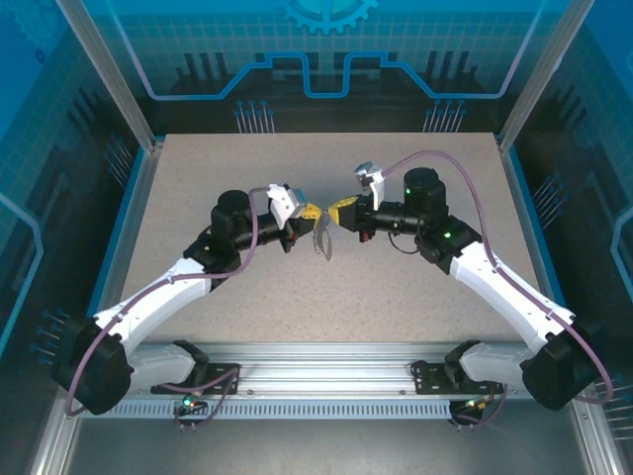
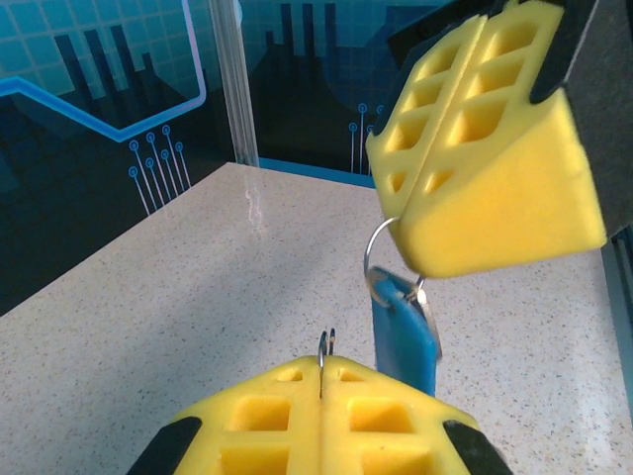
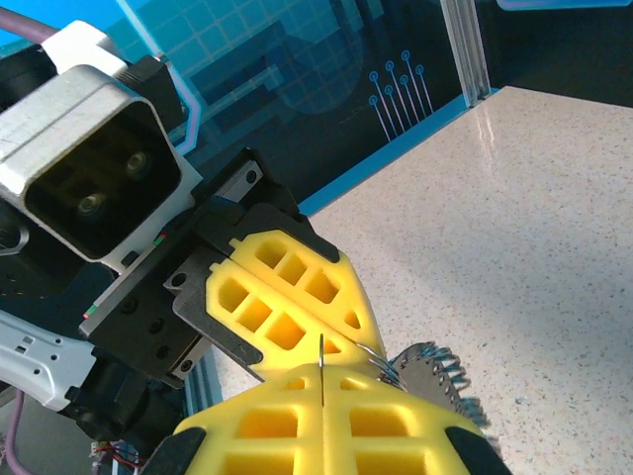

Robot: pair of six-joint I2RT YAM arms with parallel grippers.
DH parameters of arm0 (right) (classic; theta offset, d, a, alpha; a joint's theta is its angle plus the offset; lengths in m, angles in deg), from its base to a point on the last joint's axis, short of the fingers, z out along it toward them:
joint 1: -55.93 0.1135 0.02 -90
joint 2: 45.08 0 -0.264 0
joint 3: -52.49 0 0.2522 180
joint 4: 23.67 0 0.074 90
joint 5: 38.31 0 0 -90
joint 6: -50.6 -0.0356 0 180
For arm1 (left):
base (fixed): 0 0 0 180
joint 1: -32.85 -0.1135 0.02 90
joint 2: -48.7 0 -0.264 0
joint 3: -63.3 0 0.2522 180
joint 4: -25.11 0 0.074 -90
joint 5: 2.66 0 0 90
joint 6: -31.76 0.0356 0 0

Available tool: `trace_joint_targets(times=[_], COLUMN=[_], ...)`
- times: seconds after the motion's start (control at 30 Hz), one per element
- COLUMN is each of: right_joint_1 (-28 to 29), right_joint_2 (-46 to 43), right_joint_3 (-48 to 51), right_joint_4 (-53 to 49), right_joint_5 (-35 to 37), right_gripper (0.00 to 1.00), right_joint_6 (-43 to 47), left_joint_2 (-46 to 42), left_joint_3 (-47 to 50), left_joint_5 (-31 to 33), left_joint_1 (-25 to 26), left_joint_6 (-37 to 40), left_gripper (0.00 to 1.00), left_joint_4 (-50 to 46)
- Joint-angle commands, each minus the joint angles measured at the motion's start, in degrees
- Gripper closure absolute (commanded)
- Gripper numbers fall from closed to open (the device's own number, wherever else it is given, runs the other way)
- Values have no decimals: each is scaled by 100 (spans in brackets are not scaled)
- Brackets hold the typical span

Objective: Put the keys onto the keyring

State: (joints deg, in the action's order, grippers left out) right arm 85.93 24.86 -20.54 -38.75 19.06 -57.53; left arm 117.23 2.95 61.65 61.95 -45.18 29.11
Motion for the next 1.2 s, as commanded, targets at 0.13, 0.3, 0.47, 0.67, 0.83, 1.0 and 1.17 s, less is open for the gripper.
trace_joint_targets(times=[0.13,0.3,0.47,0.67,0.83,1.0,1.17], right_joint_1=[35,-252,-592,-571,-463,-403,-373], right_joint_2=[49,-325,-721,-598,-304,-239,-385], right_joint_3=[-138,153,392,211,-22,-146,-98], right_joint_4=[-309,-510,-582,-568,-519,-433,-321], right_joint_5=[127,290,284,62,-101,-70,-61], right_gripper=[100,100,100,100,100,100,100], right_joint_6=[270,319,320,468,560,541,460], left_joint_2=[-251,-349,-307,-137,-20,15,29], left_joint_3=[-102,-83,-180,-407,-533,-582,-584], left_joint_5=[64,65,-41,-292,-378,-369,-333], left_joint_1=[51,51,52,57,144,236,260], left_joint_6=[146,170,241,282,293,364,404], left_gripper=[100,100,100,100,100,100,100], left_joint_4=[168,232,335,385,399,275,160])
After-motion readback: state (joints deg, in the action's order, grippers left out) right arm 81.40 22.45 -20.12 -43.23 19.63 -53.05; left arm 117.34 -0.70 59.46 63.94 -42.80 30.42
